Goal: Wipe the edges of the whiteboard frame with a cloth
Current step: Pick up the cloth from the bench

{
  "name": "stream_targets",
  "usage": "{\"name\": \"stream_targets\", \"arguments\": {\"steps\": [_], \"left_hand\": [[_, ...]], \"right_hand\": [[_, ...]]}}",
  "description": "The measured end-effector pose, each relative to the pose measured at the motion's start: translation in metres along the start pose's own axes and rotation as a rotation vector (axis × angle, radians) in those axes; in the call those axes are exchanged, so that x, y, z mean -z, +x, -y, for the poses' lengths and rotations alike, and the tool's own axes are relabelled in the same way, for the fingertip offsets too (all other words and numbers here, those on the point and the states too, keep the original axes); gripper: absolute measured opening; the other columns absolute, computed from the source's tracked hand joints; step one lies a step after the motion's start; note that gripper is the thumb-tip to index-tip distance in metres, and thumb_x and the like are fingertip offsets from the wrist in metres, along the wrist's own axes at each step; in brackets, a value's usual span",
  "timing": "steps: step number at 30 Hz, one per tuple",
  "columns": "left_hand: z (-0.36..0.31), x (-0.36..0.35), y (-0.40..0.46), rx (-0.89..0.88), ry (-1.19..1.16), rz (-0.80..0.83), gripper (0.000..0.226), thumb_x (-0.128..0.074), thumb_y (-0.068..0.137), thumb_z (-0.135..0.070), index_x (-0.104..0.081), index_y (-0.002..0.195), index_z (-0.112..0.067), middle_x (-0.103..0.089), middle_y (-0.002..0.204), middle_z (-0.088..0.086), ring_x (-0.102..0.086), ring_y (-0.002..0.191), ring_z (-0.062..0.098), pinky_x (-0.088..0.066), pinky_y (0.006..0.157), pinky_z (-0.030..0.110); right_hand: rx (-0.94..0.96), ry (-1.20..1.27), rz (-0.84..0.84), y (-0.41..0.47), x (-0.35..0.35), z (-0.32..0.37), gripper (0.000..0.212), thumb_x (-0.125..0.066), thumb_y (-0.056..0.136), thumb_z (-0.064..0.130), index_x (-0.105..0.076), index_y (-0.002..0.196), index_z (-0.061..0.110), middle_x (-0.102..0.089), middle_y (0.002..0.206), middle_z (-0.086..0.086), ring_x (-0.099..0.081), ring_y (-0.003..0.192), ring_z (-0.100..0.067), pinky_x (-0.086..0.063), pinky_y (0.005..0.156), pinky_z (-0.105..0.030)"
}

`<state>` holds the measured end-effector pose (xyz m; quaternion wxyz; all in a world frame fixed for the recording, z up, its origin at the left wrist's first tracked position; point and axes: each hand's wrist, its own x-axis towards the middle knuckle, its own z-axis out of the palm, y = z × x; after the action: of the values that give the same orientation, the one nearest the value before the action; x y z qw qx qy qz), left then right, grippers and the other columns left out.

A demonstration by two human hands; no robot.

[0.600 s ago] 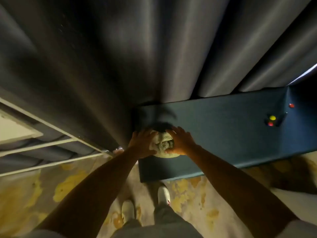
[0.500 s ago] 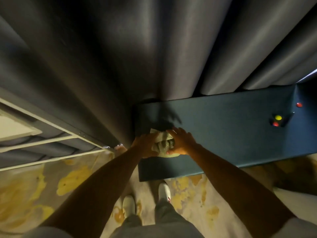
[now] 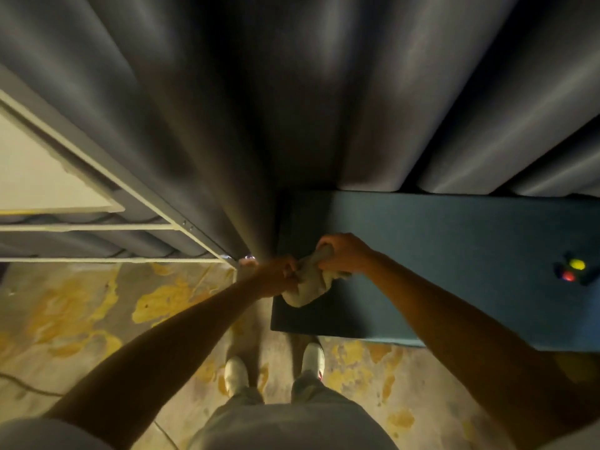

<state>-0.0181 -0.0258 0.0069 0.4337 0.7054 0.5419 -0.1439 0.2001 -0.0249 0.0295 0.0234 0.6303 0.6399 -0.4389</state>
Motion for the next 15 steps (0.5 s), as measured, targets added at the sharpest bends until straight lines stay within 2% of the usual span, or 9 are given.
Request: {"name": "stream_targets", "arguments": {"steps": [2,3,6,8,10,12,14,15], "left_hand": [[0.002,0.020,-0.017,0.003,-0.214,0.003,0.047,-0.070,0.099,-0.021,-0.055,0.144,-0.017,-0.061,0.140,0.009,-0.060,0.124,0.022,-0.046,0.084,0.010],[0.001,0.033,-0.029,-0.019,-0.304,-0.017,0.052,-0.070,0.099,-0.020,-0.052,0.148,-0.018,-0.059,0.143,0.008,-0.057,0.123,0.019,-0.046,0.088,0.013],[0.005,0.068,-0.066,-0.112,-0.337,-0.132,0.070,-0.075,0.095,-0.034,-0.041,0.156,-0.028,-0.055,0.138,-0.003,-0.052,0.123,0.014,-0.043,0.099,0.029],[0.015,0.084,-0.091,-0.090,-0.276,-0.307,0.076,-0.080,0.091,-0.036,-0.042,0.156,-0.027,-0.057,0.138,-0.001,-0.056,0.125,0.019,-0.048,0.105,0.038],[0.034,0.098,-0.119,-0.068,-0.316,-0.498,0.066,-0.081,0.090,-0.028,-0.053,0.149,-0.020,-0.064,0.134,0.007,-0.060,0.122,0.023,-0.050,0.107,0.045],[0.058,0.112,-0.149,-0.093,-0.364,-0.646,0.049,-0.081,0.091,-0.023,-0.063,0.136,-0.016,-0.069,0.120,0.003,-0.064,0.111,0.019,-0.052,0.097,0.041],[0.086,0.122,-0.182,-0.098,-0.384,-0.756,0.040,-0.081,0.091,-0.028,-0.065,0.127,-0.022,-0.070,0.114,0.000,-0.066,0.106,0.017,-0.053,0.094,0.037],[0.100,0.125,-0.197,-0.100,-0.422,-0.799,0.036,-0.082,0.090,-0.032,-0.066,0.122,-0.026,-0.072,0.112,-0.001,-0.068,0.103,0.018,-0.055,0.092,0.036]], "right_hand": [[0.091,0.001,0.006,0.000,0.017,0.024,0.029,-0.072,0.086,0.037,-0.067,0.110,0.022,-0.070,0.097,-0.003,-0.067,0.088,-0.020,-0.056,0.074,-0.032],[0.129,-0.004,0.009,0.000,0.025,0.040,0.027,-0.072,0.086,0.038,-0.068,0.108,0.022,-0.070,0.095,-0.002,-0.068,0.087,-0.020,-0.056,0.073,-0.031],[0.234,0.012,-0.029,0.004,0.039,0.096,0.022,-0.075,0.084,0.039,-0.072,0.099,0.023,-0.072,0.089,-0.001,-0.068,0.081,-0.018,-0.054,0.070,-0.029],[0.315,0.018,-0.086,0.005,0.045,0.136,0.021,-0.079,0.081,0.039,-0.073,0.091,0.022,-0.072,0.084,0.000,-0.066,0.076,-0.014,-0.050,0.069,-0.027],[0.389,0.048,-0.135,0.002,0.046,0.181,0.026,-0.082,0.075,0.043,-0.071,0.088,0.024,-0.071,0.084,0.003,-0.064,0.074,-0.010,-0.052,0.069,-0.029],[0.465,0.126,-0.182,-0.004,0.044,0.224,0.036,-0.084,0.065,0.053,-0.067,0.088,0.029,-0.071,0.090,0.005,-0.066,0.082,-0.010,-0.056,0.071,-0.027],[0.548,0.224,-0.209,-0.012,0.035,0.266,0.045,-0.083,0.060,0.058,-0.064,0.094,0.036,-0.068,0.099,0.009,-0.065,0.089,-0.006,-0.055,0.070,-0.019],[0.574,0.267,-0.225,-0.015,0.029,0.284,0.048,-0.084,0.063,0.055,-0.063,0.102,0.037,-0.066,0.105,0.009,-0.064,0.095,-0.007,-0.054,0.071,-0.019]]}}
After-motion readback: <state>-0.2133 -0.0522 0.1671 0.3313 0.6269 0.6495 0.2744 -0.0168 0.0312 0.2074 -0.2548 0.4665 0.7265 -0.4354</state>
